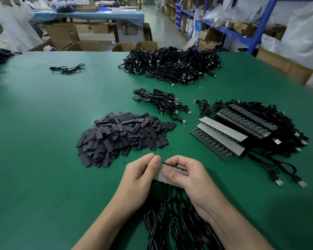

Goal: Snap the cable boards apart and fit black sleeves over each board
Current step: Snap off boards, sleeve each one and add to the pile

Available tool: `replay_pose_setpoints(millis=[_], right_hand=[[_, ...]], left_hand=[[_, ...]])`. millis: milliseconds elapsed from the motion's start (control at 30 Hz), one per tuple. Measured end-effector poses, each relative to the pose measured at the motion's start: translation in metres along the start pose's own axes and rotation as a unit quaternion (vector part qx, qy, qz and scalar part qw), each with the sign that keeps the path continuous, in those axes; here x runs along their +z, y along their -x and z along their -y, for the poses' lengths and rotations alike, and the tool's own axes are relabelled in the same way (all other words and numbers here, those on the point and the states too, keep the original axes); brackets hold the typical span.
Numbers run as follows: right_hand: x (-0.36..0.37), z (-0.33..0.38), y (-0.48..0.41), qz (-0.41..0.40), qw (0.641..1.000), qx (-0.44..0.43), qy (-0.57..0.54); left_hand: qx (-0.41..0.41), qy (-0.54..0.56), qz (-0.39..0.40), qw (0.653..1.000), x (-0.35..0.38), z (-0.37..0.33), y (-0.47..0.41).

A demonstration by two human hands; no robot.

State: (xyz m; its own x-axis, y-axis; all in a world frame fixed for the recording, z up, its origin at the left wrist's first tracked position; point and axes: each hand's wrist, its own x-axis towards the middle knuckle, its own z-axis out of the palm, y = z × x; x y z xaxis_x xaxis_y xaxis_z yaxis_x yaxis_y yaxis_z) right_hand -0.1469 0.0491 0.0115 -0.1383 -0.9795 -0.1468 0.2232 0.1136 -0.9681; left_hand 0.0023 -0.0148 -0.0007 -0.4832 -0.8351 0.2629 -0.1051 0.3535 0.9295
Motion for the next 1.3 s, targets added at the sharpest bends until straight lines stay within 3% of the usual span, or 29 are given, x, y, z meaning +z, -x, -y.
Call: replay_pose_setpoints(millis=[733, 800, 867, 967, 1033, 1067, 1167, 1300], right_hand=[[-0.006, -0.004, -0.006, 0.029, 0.996, 0.051, -0.062], [-0.011, -0.001, -0.006, 0.014, 0.999, 0.031, 0.008], [-0.020, 0.002, -0.006, -0.021, 0.988, -0.010, 0.153], [-0.028, 0.003, -0.006, -0.088, 0.904, -0.114, 0.403], [-0.024, 0.003, -0.006, -0.094, 0.861, -0.176, 0.468], [-0.021, 0.002, -0.005, -0.078, 0.857, -0.193, 0.471], [-0.009, -0.002, -0.002, -0.006, 0.862, -0.205, 0.464], [0.002, -0.006, 0.001, -0.002, 0.934, -0.147, 0.324]], left_hand=[[-0.037, 0.022, 0.008, 0.999, 0.002, -0.003, 0.002], [-0.020, -0.009, -0.008, 1.000, 0.002, -0.003, 0.001], [0.007, -0.049, -0.023, 0.999, 0.000, -0.001, 0.001], [0.056, -0.129, -0.050, 0.989, -0.005, 0.003, -0.001], [0.082, -0.166, -0.065, 0.981, -0.007, 0.005, -0.001], [0.090, -0.173, -0.072, 0.978, -0.007, 0.006, -0.001], [0.103, -0.162, -0.096, 0.977, -0.005, 0.004, -0.001], [0.102, -0.086, -0.101, 0.986, -0.006, -0.003, -0.002]])
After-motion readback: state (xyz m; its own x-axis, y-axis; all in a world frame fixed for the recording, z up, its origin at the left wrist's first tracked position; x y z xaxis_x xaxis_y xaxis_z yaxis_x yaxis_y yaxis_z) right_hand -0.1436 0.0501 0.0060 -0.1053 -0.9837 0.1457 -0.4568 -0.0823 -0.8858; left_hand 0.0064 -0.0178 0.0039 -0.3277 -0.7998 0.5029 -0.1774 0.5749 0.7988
